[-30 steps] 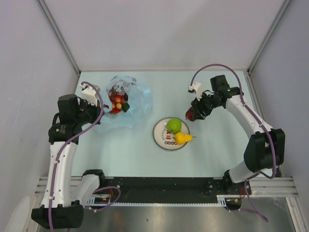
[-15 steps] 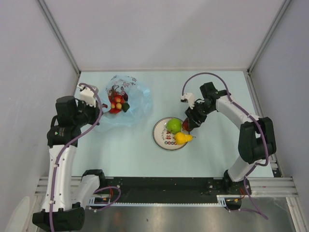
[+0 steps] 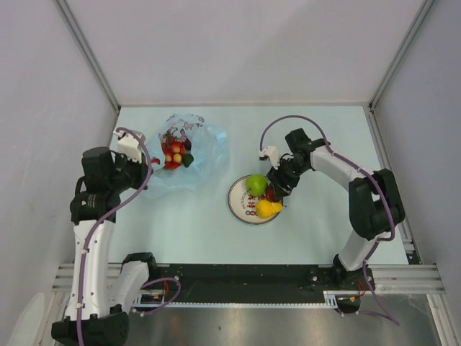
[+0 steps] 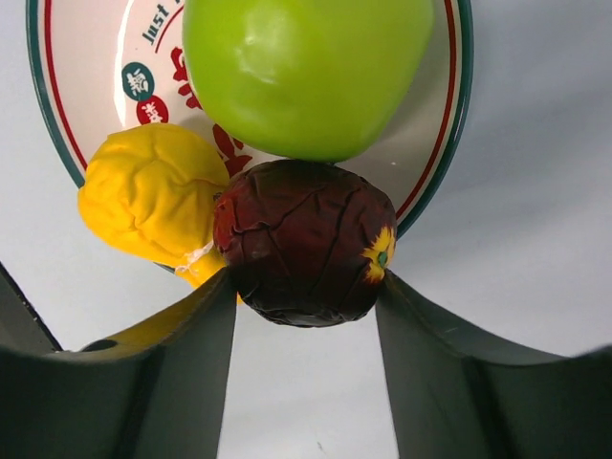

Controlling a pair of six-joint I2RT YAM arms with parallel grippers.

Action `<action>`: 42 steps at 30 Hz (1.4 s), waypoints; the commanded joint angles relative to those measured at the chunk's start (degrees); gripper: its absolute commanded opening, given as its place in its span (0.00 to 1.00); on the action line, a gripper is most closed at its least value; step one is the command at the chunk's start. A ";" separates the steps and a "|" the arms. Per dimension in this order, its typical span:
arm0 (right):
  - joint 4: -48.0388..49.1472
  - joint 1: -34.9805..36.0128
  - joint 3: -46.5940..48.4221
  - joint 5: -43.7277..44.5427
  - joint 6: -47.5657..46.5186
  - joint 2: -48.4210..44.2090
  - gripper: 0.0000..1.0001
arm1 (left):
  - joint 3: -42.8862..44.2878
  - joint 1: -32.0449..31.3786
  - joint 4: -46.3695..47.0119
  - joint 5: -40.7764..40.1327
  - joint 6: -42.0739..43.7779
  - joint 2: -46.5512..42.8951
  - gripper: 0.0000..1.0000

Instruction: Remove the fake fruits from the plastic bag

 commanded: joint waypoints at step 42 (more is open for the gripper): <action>29.72 32.40 27.92 11.30 39.40 22.91 0.07 | -0.07 3.07 -3.57 0.36 -2.04 -5.23 0.00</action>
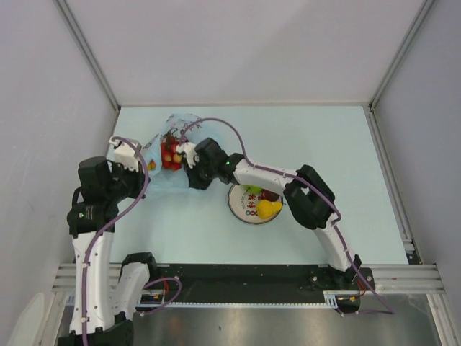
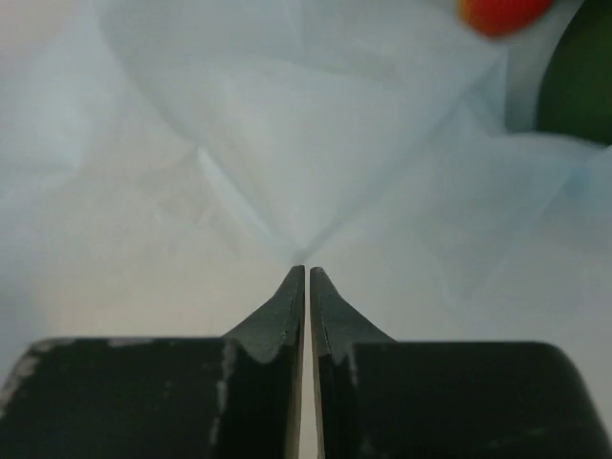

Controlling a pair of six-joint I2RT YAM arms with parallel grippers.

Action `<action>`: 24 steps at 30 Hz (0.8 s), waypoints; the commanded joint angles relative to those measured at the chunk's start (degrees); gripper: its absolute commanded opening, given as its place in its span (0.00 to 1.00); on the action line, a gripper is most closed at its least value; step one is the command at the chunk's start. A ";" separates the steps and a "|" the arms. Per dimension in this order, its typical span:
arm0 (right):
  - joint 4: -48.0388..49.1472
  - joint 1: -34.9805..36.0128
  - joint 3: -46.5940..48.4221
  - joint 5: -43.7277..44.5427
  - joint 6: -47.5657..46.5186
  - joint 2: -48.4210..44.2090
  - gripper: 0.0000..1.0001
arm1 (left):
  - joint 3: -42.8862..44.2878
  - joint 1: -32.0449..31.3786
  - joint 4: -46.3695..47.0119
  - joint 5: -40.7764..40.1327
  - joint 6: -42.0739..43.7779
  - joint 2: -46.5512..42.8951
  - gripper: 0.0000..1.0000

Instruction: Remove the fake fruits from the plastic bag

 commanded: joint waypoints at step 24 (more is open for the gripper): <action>-0.61 4.49 11.68 12.76 -20.36 8.36 0.27 | -0.38 1.56 1.46 4.38 -2.88 -0.23 0.00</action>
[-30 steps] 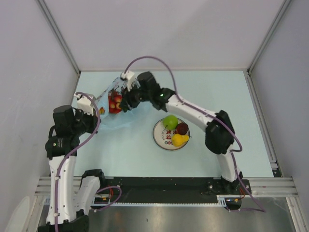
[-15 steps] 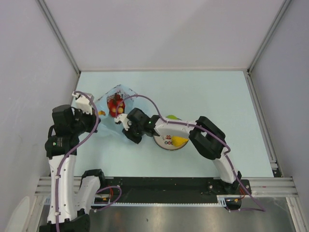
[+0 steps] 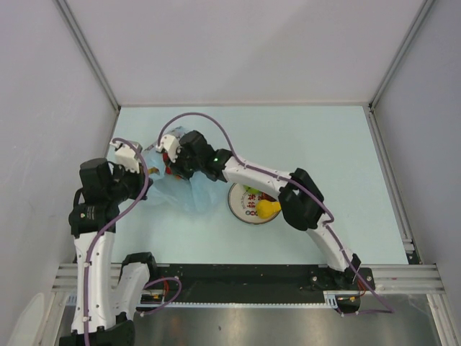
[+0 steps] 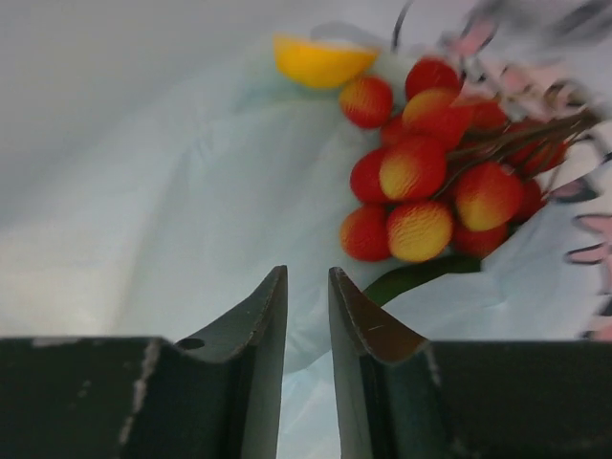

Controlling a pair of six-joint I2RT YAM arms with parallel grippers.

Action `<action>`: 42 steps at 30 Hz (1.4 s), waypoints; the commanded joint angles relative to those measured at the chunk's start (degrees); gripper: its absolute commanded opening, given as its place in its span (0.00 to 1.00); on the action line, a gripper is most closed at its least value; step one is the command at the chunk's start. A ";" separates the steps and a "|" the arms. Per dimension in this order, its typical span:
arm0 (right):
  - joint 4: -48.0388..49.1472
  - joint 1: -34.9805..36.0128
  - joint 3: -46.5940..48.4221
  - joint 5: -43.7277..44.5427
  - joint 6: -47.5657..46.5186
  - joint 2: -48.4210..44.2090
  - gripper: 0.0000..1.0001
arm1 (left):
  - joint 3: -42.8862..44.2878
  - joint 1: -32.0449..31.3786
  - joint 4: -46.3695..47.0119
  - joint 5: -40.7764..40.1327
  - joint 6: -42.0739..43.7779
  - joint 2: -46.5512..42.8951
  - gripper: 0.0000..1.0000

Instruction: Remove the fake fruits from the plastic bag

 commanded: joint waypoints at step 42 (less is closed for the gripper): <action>-4.61 -5.71 9.47 3.73 -21.00 10.40 0.63 | 0.99 1.41 2.13 2.82 -2.23 2.58 0.01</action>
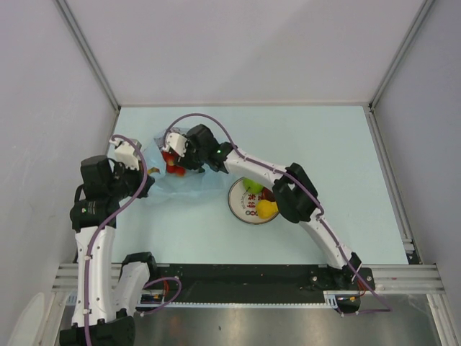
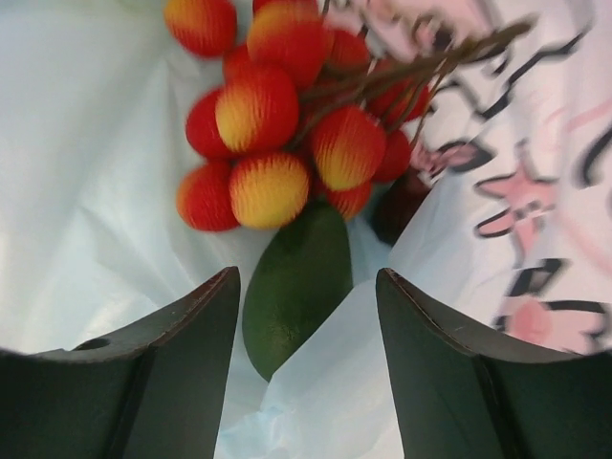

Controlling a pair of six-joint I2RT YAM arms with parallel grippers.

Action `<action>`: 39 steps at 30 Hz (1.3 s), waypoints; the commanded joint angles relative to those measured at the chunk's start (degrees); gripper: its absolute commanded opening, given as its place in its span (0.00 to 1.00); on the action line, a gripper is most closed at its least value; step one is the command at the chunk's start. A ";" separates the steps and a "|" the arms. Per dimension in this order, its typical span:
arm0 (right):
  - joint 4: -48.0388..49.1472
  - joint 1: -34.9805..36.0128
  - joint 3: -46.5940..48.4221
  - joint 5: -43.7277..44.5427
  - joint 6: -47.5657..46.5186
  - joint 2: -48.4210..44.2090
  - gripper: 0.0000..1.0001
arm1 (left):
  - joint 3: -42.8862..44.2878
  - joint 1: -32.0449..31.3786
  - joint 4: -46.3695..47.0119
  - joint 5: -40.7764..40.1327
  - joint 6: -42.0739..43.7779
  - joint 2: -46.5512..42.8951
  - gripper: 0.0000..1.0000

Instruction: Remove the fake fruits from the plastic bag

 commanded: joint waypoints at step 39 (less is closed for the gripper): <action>-6.19 -0.77 10.56 -14.20 4.95 -3.57 0.22 | -0.50 1.18 2.81 1.49 -1.18 0.75 0.03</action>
